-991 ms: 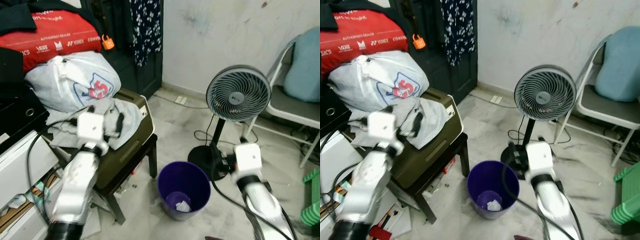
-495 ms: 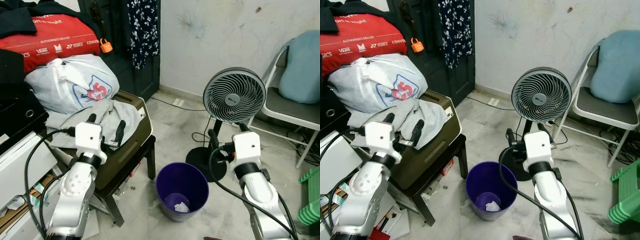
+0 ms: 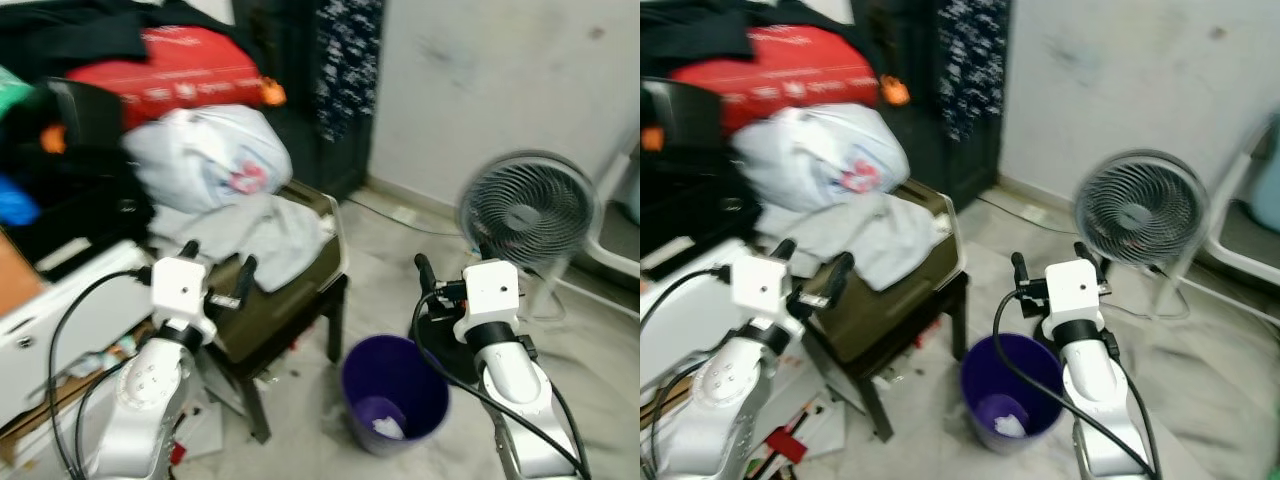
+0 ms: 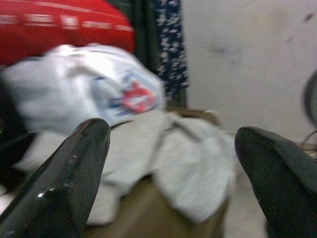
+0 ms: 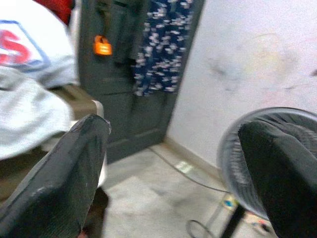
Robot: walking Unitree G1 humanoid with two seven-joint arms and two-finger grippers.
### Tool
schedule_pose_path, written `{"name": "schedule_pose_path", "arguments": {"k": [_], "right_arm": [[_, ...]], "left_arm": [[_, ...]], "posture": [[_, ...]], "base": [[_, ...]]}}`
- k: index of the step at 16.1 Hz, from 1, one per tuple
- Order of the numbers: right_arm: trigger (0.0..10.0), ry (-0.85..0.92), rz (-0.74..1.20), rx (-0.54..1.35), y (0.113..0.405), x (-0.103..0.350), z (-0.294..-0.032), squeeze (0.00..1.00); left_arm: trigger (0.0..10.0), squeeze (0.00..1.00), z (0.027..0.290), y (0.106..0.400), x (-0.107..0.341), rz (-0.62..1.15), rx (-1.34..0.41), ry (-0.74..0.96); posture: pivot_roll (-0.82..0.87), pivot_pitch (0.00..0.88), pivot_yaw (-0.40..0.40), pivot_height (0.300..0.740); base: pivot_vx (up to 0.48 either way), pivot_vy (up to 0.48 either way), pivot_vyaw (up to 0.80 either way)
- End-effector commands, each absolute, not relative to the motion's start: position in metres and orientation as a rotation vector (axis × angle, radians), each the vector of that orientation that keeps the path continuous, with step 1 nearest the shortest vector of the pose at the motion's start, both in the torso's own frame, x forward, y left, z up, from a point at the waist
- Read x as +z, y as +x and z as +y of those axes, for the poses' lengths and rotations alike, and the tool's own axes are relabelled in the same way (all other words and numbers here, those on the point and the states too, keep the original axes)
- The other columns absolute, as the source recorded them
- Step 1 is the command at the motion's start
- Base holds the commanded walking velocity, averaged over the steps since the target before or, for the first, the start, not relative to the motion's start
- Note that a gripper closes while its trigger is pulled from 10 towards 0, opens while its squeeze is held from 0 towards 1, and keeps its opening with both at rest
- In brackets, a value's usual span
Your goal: Clean up the room
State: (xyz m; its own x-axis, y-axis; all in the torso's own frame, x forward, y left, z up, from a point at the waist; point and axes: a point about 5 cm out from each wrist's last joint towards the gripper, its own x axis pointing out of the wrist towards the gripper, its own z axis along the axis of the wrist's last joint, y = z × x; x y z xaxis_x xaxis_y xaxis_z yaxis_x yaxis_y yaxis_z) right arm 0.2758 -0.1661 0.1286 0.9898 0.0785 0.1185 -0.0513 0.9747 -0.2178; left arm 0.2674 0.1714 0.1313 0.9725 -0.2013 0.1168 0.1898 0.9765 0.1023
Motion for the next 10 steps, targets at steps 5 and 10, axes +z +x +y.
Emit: {"name": "schedule_pose_path", "arguments": {"k": [5,10], "right_arm": [[10.0,-0.232,-0.135,0.084,0.263,0.131,-0.159,0.00],[10.0,-0.226,-0.109,0.059,0.261,0.121,-0.162,0.00]], "left_arm": [[10.0,0.00,0.168,0.259,0.131,-0.121,-0.167,0.109],[10.0,0.00,0.164,0.257,0.116,-0.079,-0.142,0.120]], "posture": [[-0.07,0.000,0.058,0.740],[-0.09,0.000,0.074,0.740]], "base": [[0.000,0.000,0.80],[0.000,0.000,0.32]]}}
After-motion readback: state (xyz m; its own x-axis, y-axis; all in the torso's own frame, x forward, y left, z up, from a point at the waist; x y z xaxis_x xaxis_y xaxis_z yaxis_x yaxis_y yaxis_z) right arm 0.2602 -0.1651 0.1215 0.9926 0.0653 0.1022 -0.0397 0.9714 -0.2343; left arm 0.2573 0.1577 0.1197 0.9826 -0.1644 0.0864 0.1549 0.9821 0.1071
